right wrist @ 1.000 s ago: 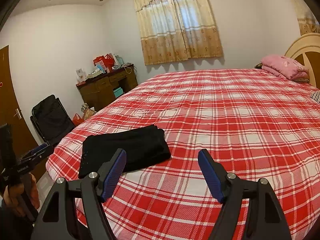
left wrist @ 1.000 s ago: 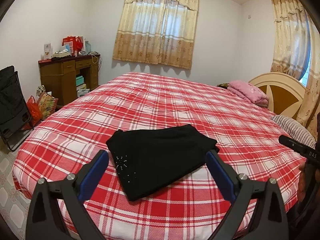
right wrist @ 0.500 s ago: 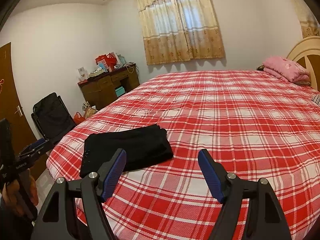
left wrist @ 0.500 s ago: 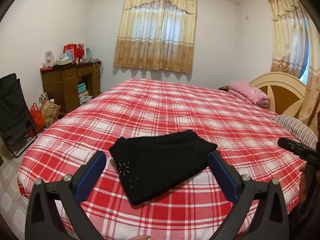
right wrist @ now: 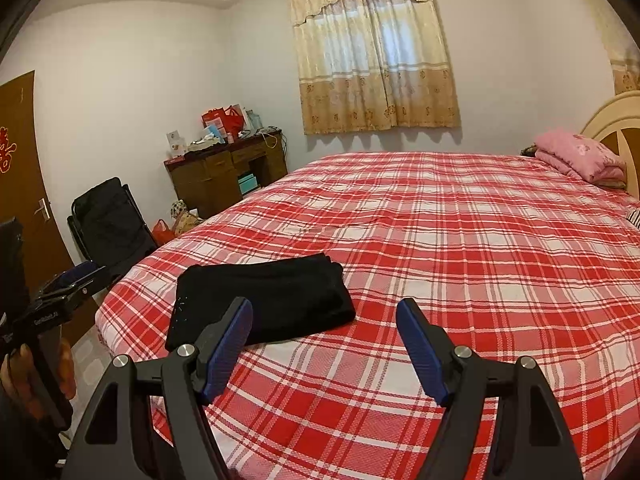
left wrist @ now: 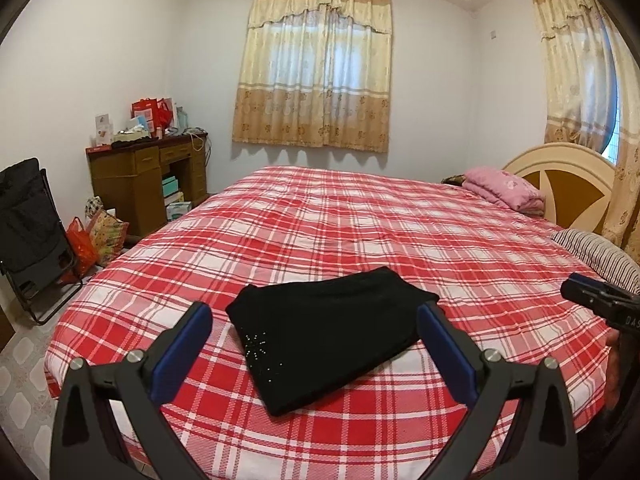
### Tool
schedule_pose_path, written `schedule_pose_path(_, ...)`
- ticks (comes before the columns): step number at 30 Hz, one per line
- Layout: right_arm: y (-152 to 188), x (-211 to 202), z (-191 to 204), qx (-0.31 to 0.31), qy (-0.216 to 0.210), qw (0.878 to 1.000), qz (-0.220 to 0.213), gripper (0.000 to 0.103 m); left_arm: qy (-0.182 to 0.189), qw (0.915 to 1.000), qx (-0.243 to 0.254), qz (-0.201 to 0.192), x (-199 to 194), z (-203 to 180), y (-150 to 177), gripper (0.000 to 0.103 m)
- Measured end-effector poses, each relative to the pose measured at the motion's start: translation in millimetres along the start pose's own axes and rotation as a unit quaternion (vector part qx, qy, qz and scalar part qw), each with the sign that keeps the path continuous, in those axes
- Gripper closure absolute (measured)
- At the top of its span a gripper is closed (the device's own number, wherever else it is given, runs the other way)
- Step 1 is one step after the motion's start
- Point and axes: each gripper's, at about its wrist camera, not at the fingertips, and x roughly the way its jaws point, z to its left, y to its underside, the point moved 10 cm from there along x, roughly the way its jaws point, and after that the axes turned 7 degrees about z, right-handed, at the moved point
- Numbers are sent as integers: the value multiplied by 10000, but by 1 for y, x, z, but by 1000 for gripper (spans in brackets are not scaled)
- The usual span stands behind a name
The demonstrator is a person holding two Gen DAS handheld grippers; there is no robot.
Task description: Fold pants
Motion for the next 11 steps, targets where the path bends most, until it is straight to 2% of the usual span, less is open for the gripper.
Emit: schedule_pose_path(11, 3, 5, 1, -7, -3, 10000, 73, 27, -38, 10000, -52, 47, 3, 4, 7, 0)
